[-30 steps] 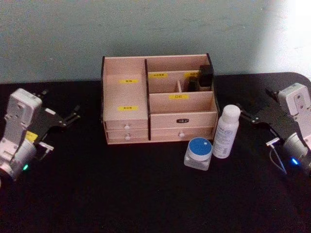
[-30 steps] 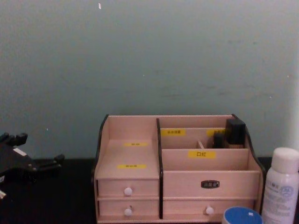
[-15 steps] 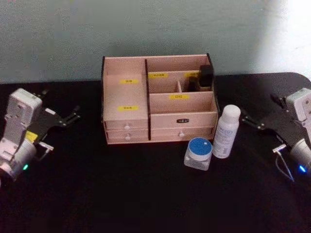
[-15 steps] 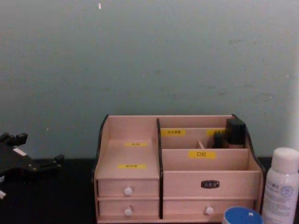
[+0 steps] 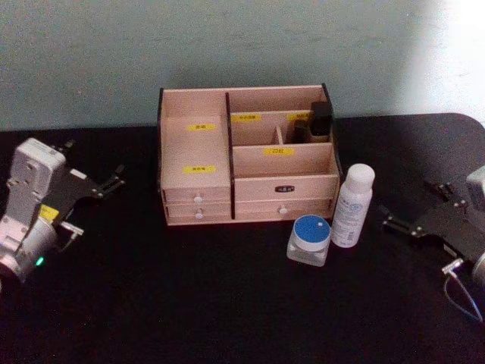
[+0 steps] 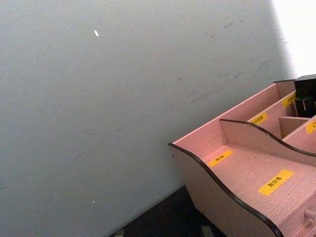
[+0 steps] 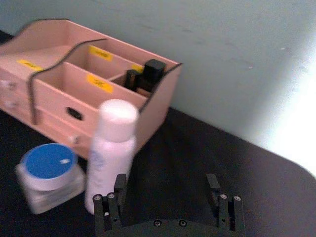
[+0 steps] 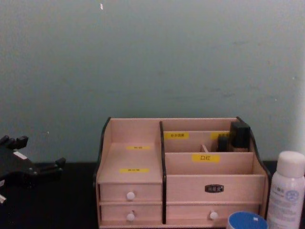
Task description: Pick up the facial cleanser and watermelon frost from the table and place them into the tiered storage box.
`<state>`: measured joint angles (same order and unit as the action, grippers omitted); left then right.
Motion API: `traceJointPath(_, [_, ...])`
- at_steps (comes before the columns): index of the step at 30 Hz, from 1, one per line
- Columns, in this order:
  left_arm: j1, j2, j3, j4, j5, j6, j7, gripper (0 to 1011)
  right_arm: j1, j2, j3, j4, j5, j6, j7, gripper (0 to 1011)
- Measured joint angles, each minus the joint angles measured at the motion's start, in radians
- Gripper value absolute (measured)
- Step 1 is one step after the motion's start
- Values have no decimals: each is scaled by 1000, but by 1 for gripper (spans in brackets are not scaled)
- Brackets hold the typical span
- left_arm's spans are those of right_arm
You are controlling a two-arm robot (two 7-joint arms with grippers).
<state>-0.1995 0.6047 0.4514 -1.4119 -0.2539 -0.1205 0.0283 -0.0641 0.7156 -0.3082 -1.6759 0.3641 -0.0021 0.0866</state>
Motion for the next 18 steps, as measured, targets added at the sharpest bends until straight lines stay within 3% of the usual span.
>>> traceJointPath(9, [0, 0, 0, 0, 0, 0, 0, 1001, -39, 2, 26, -43, 84, 33, 97, 1003])
traceJointPath(18, [0, 0, 0, 0, 0, 0, 0, 1001, -2, -64, 21, -6, 107, 53, 144, 1002])
